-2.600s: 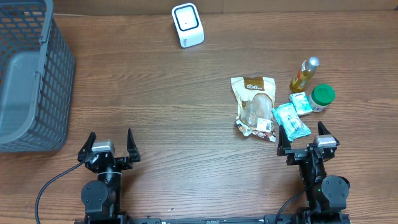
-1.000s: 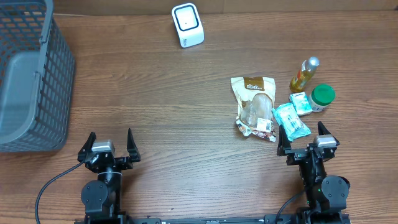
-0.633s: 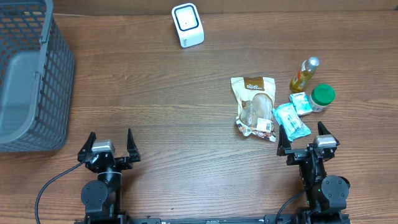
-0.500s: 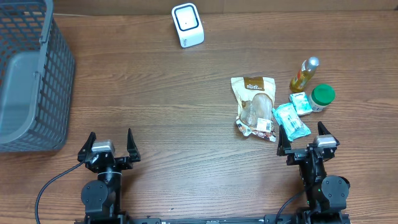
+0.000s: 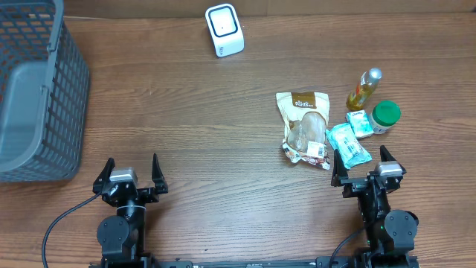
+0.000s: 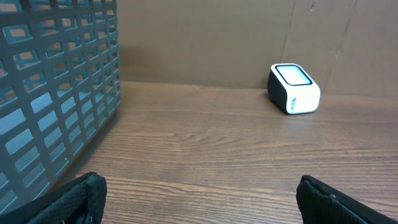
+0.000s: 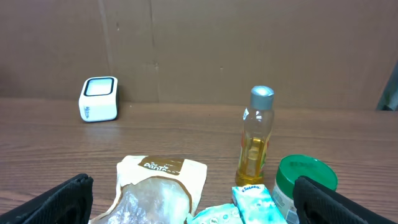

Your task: Scan the item barcode

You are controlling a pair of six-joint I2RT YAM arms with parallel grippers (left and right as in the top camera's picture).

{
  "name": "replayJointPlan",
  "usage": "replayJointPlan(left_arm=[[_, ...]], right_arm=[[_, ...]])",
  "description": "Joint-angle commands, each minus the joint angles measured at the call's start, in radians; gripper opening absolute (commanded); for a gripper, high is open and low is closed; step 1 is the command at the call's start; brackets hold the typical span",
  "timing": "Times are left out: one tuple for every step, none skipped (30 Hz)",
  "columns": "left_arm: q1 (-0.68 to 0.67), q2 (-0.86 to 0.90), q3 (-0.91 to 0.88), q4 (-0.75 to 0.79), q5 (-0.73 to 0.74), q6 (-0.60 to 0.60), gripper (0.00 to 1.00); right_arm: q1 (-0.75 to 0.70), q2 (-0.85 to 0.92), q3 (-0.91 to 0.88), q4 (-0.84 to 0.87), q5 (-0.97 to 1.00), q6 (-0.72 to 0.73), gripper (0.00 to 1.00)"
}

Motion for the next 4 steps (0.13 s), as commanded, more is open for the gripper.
replayJointPlan(left_arm=[[0.004,-0.009,-0.003,0.001,0.011,0.019,0.99],[0.004,-0.009,-0.003,0.001,0.011,0.019,1.00],[0.004,-0.009,-0.003,0.001,0.011,0.019,1.00],[0.004,-0.009,-0.003,0.001,0.011,0.019,1.00]], right_arm=[[-0.005,-0.008,-0.010,0.007,0.001,0.007,1.00],[-0.005,-0.008,-0.010,0.007,0.002,0.007,1.00],[-0.005,-0.008,-0.010,0.007,0.001,0.007,1.00],[-0.005,-0.008,-0.010,0.007,0.001,0.007,1.00]])
